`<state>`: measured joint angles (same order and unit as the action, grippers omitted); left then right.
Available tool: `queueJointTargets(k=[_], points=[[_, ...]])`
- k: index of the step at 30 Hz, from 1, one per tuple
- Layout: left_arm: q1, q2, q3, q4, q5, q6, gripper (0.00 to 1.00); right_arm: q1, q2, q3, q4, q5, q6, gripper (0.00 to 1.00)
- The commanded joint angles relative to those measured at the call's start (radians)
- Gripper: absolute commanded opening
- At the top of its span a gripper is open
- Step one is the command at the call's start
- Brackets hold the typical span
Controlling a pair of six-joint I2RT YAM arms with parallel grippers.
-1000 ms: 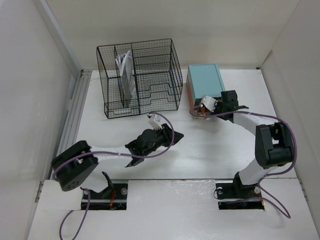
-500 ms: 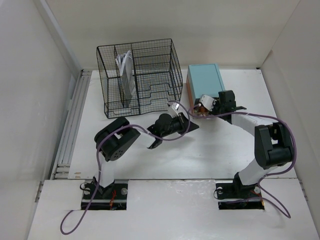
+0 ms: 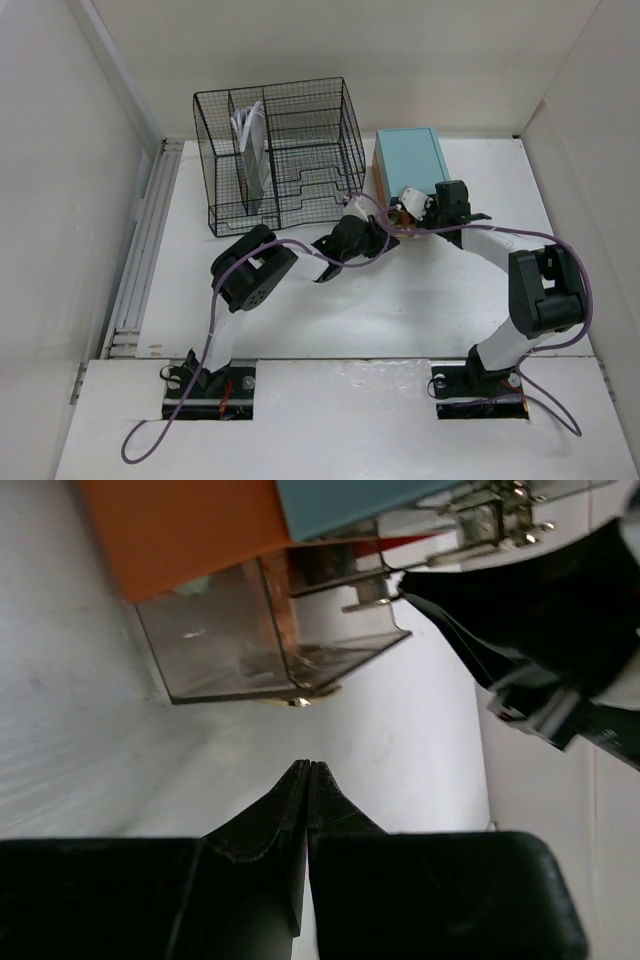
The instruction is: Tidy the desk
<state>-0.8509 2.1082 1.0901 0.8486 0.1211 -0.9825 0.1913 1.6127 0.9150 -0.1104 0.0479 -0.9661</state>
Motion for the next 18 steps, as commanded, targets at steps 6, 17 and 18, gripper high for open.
queueJointTargets(k=[6, 17, 18], points=[[-0.005, 0.027, 0.108, -0.063, -0.133, 0.018, 0.0, 0.025, -0.036, -0.016, 0.042, -0.066, 0.024, 0.0], [-0.005, 0.076, 0.165, -0.063, -0.152, -0.035, 0.0, 0.025, -0.2, -0.007, -0.181, -0.21, 0.044, 0.0], [-0.005, 0.076, 0.165, -0.063, -0.161, -0.035, 0.0, 0.025, -0.232, -0.007, -0.192, -0.21, 0.044, 0.0]])
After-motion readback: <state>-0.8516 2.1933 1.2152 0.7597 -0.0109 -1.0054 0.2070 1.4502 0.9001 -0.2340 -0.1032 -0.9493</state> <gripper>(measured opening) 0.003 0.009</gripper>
